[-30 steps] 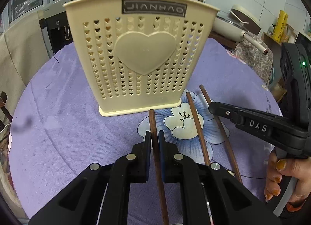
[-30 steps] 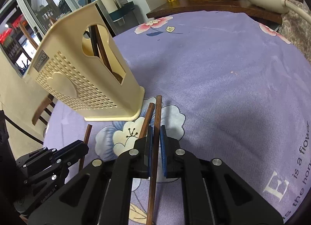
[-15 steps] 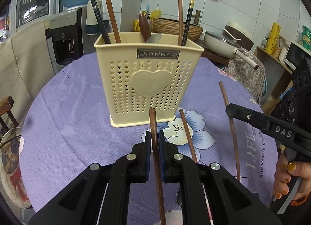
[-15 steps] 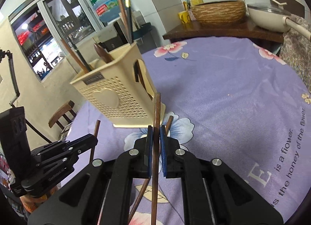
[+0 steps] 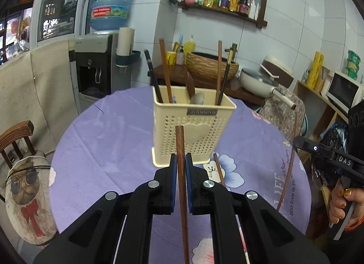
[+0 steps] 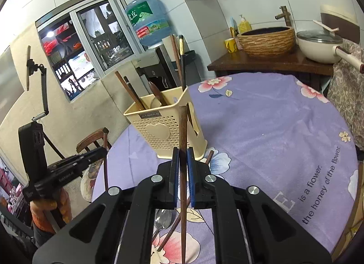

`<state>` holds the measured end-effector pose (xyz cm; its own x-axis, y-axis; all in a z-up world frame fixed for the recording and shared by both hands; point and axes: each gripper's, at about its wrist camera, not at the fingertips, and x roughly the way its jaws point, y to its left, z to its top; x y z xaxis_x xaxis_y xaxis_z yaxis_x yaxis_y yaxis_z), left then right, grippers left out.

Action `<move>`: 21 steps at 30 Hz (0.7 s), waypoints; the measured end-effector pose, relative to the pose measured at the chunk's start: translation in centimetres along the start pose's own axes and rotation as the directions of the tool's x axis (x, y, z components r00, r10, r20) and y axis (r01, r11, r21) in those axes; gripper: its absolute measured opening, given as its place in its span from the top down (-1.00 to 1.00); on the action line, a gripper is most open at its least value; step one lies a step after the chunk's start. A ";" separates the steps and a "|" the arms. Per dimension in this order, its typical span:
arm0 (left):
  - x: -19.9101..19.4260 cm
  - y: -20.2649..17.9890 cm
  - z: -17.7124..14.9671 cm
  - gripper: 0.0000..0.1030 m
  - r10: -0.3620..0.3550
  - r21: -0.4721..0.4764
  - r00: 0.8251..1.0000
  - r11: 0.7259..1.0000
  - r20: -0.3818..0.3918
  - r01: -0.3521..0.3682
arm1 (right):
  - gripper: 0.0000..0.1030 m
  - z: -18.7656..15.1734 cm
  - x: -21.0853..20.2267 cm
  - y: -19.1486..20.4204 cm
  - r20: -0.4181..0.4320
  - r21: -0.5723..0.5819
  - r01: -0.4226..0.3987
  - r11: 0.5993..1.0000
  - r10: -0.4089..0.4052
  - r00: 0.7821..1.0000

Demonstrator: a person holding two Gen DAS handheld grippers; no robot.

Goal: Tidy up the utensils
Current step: 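Lift both wooden chopsticks and carry them above the cream holder with both tools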

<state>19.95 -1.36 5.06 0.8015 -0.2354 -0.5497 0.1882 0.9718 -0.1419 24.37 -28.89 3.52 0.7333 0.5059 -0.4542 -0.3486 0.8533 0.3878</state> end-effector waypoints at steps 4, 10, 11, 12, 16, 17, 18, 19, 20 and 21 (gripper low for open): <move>-1.8 0.6 0.7 0.85 -0.011 -0.015 0.999 1.000 0.039 0.012 | 0.85 0.5 -1.8 0.9 0.031 -0.027 -0.009 1.000 0.010 0.999; -3.2 0.7 1.4 0.86 -0.007 -0.013 0.997 1.000 0.083 0.009 | 0.85 1.3 -3.0 2.1 0.057 -0.073 0.001 0.997 0.003 0.998; -3.2 0.6 1.5 0.86 -0.007 -0.010 0.996 1.000 0.085 0.008 | 0.85 1.4 -3.0 2.2 0.058 -0.076 0.002 0.997 0.002 0.998; -3.2 0.5 1.6 0.86 -0.008 -0.008 0.996 1.000 0.086 0.009 | 0.85 1.5 -3.0 2.3 0.059 -0.079 0.002 0.997 0.003 0.998; -3.4 0.4 2.0 0.86 -0.015 0.002 0.995 1.000 0.095 0.015 | 0.85 2.0 -3.1 2.6 0.064 -0.097 0.009 0.995 -0.002 0.998; -3.5 0.3 2.0 0.86 -0.015 0.004 0.995 1.000 0.099 0.015 | 0.85 2.1 -3.1 2.7 0.065 -0.101 0.011 0.995 -0.005 0.998; -3.6 0.3 2.2 0.86 -0.017 0.005 0.994 1.000 0.105 0.016 | 0.85 2.3 -3.2 2.8 0.066 -0.105 0.012 0.994 -0.005 0.998; -3.7 0.2 2.4 0.86 -0.019 0.006 0.994 1.000 0.109 0.018 | 0.85 2.4 -3.2 2.9 0.067 -0.110 0.013 0.994 -0.005 0.998; -3.8 0.3 2.5 0.86 -0.023 0.007 0.993 1.000 0.112 0.023 | 0.85 2.7 -3.2 3.1 0.067 -0.116 0.011 0.993 -0.003 0.998; -3.8 0.3 2.7 0.86 -0.029 0.006 0.993 1.000 0.114 0.028 | 0.85 2.9 -3.2 3.3 0.066 -0.121 0.008 0.993 0.000 0.998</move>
<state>18.47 -0.17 9.36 0.8554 -0.2605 -0.4477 0.2139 0.9648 -0.1527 22.55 -28.10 8.54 0.7699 0.4968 -0.4006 -0.4109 0.8661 0.2846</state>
